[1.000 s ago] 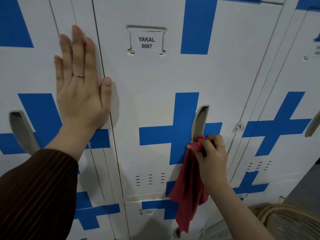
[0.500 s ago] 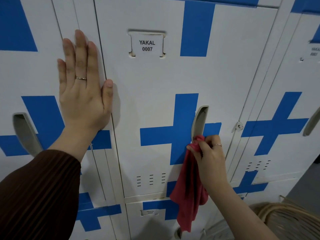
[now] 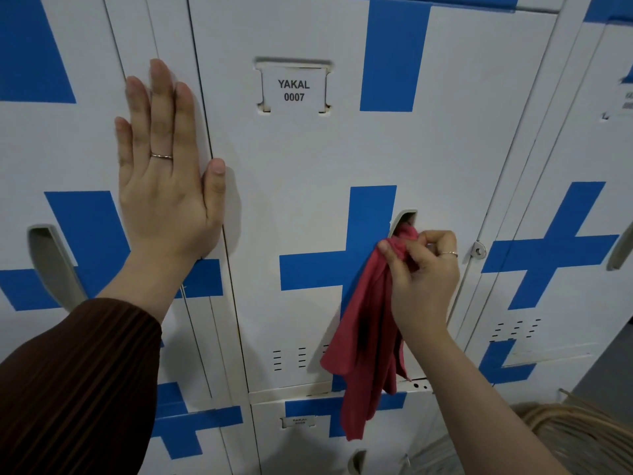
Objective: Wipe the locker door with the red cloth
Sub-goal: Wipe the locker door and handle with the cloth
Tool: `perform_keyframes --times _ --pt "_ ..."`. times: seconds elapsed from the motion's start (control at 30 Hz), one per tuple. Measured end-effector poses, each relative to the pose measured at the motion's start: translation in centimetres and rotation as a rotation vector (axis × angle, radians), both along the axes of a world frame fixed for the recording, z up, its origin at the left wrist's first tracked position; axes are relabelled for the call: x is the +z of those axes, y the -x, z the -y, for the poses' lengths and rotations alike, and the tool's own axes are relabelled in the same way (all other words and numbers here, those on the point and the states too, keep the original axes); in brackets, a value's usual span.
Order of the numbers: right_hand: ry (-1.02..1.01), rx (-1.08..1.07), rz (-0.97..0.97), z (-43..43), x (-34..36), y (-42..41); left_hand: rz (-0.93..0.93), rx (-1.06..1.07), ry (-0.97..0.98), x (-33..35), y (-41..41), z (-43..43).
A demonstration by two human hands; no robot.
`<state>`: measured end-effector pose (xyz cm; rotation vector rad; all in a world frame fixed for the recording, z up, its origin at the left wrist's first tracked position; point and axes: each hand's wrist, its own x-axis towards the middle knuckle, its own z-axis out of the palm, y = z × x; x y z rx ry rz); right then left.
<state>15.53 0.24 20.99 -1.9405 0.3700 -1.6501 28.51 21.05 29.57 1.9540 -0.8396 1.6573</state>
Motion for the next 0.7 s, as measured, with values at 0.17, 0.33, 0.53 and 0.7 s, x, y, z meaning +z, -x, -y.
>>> perform_keyframes --times 0.17,0.33,0.53,0.7 --pt "0.081 -0.023 -0.217 1.1 -5.4 1.5 -0.004 0.000 -0.002 0.0 -0.1 -0.1" --pt "-0.071 0.053 -0.218 1.5 -5.5 1.6 -0.006 -0.004 0.000 0.0 0.0 -0.1" --pt "-0.018 0.028 -0.113 0.8 -2.1 0.6 0.000 -0.001 0.003 0.1 0.1 0.0" --pt "-0.012 -0.006 0.012 0.3 -2.6 -0.4 0.002 -0.001 0.009 0.1 0.2 -0.1"
